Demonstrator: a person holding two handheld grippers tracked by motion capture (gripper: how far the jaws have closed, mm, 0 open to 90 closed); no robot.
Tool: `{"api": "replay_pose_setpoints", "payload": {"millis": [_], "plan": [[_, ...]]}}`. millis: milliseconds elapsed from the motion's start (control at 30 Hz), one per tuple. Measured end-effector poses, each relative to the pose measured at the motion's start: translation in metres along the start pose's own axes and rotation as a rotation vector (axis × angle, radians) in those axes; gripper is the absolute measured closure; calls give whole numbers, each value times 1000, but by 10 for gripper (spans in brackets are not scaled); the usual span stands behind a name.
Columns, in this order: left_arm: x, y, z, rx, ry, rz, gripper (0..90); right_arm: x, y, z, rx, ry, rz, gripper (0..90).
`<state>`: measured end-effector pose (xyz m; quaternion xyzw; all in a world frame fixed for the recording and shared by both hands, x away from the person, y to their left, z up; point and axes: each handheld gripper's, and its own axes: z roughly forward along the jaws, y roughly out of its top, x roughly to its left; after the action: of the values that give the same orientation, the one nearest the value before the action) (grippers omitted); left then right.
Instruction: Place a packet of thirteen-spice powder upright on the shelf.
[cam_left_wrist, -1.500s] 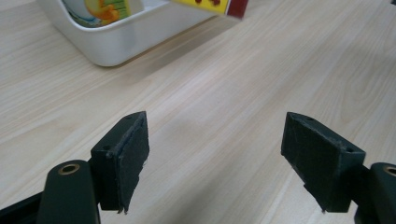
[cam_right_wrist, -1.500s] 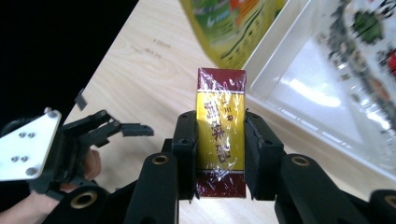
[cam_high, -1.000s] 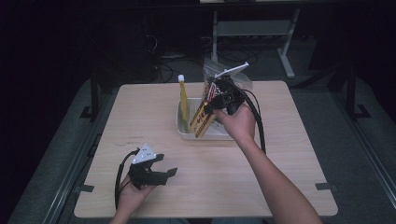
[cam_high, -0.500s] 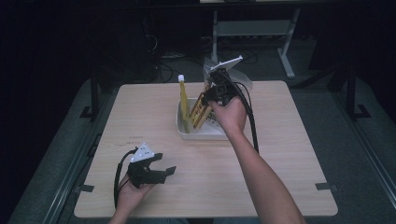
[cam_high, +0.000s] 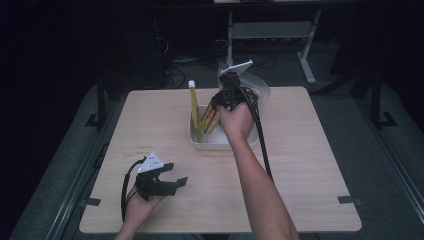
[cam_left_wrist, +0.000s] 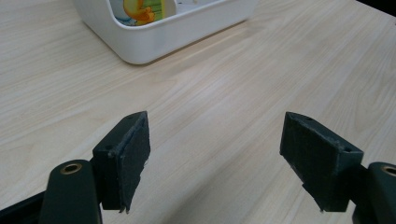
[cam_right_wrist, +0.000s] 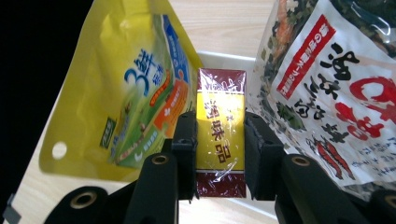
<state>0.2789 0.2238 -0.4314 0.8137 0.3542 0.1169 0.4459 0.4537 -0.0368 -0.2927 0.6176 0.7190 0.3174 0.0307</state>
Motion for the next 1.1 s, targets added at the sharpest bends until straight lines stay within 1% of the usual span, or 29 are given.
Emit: {"api": "replay_pose_setpoints", "payload": {"millis": [67, 100, 133, 167, 233, 267, 300, 333, 367, 400, 433, 467, 567, 733, 900, 1100], "plan": [[0, 0, 0, -5, -2, -8, 238, 1, 1, 1, -9, -6, 15, 680], [1, 0, -1, -7, -1, -8, 238, 1, 3, 2, -14, -23, 23, 681], [1, 0, -1, -6, -2, -8, 238, 1, 3, 2, -14, -23, 23, 681], [3, 0, -2, -8, -4, -11, 238, 3, 3, 3, -17, -44, 28, 680], [3, -1, -2, -11, -4, -14, 238, 3, 3, 4, -17, -47, 35, 680], [4, -1, -2, -13, -4, -17, 238, 4, 3, 6, -19, -44, 51, 681], [4, -1, -2, -13, -4, -17, 238, 4, 3, 6, -19, -44, 51, 681], [4, -1, -2, -14, -4, -19, 238, 7, 3, 9, -25, -42, 65, 681], [4, -1, -2, -14, -4, -19, 238, 7, 3, 9, -25, -42, 65, 681], [4, -1, -2, -15, -5, -21, 238, 11, 3, 11, -22, -62, 63, 681], [4, -1, -2, -16, -6, -20, 238, 11, 3, 11, -22, -62, 63, 681], [3, 0, -2, -15, -3, -15, 238, 15, 3, 14, -24, -76, 60, 680], [3, 0, -3, -16, -2, -11, 239, 17, 3, 17, -24, -88, 59, 680], [4, 0, -3, -22, -2, -21, 239, 15, 0, 20, -22, -93, 62, 681], [3, 0, -3, -19, -3, -14, 239, 14, -1, 20, -26, -103, 74, 680], [3, 0, -4, -21, -2, -14, 239, 16, -3, 21, -39, -111, 73, 672]]}}
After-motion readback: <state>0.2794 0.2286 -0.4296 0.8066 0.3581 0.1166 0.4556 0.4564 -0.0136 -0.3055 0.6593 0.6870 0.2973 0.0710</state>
